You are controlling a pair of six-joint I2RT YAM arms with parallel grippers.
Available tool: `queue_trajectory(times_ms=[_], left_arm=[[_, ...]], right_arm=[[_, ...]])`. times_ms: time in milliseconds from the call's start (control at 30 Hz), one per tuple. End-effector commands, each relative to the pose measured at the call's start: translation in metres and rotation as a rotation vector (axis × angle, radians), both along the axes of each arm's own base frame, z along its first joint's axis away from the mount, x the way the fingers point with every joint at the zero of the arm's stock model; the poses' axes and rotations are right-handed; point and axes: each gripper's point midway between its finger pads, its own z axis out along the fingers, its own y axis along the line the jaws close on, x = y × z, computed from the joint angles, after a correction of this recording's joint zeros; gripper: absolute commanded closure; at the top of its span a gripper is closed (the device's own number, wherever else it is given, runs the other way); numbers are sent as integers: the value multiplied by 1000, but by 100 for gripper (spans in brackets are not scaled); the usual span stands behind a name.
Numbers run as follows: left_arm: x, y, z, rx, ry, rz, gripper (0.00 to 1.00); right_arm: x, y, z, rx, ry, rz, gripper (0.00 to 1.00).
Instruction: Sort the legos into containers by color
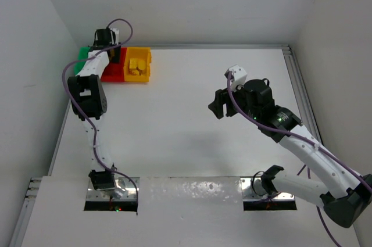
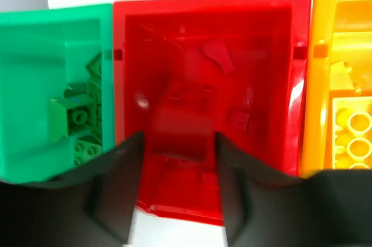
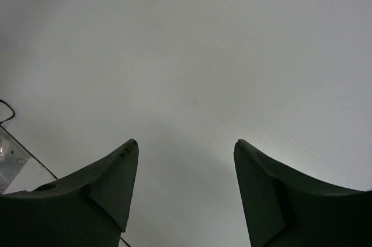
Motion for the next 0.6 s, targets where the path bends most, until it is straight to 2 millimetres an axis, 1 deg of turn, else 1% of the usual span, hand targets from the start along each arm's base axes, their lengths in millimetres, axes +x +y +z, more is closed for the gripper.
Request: queue_trajectory(times_ms=[0, 33, 67, 100, 167, 267, 367, 400, 433, 467, 500, 533, 567], left_arm=[[5, 1, 18, 5, -51, 0, 49], [5, 0, 22, 0, -59, 3, 46], [6, -1, 27, -4, -70, -2, 40], [6, -1, 30, -5, -75, -5, 37], [6, -3, 44, -8, -98, -11, 32], [5, -1, 58, -1, -118, 1, 30], [-2, 3, 83, 10, -140, 36, 29], [-9, 4, 103, 15, -157, 45, 29], [-15, 4, 112, 12, -164, 58, 29], [-27, 5, 118, 11, -143, 71, 29], [-38, 4, 142, 7, -170, 73, 29], [-48, 2, 150, -1, -163, 73, 29], [-65, -1, 144, -13, -111, 69, 29]], right_arm=[[2, -1, 14, 12, -30, -13, 34], [2, -1, 15, 15, -34, -11, 34], [3, -1, 15, 16, -33, -13, 33], [3, -1, 16, 19, -32, -14, 33], [2, -1, 17, 25, -32, -15, 33], [0, -2, 18, 28, -35, -14, 33], [-4, -5, 22, 36, -30, -21, 31], [-4, -9, 19, 23, -20, -41, 30], [-4, -12, 22, 21, -19, -56, 29], [-3, -17, 22, 11, -12, -89, 26], [-5, -24, 19, -13, 12, -112, 24], [-6, -29, 16, -29, 26, -141, 22], [-2, -41, 14, -46, 32, -215, 18]])
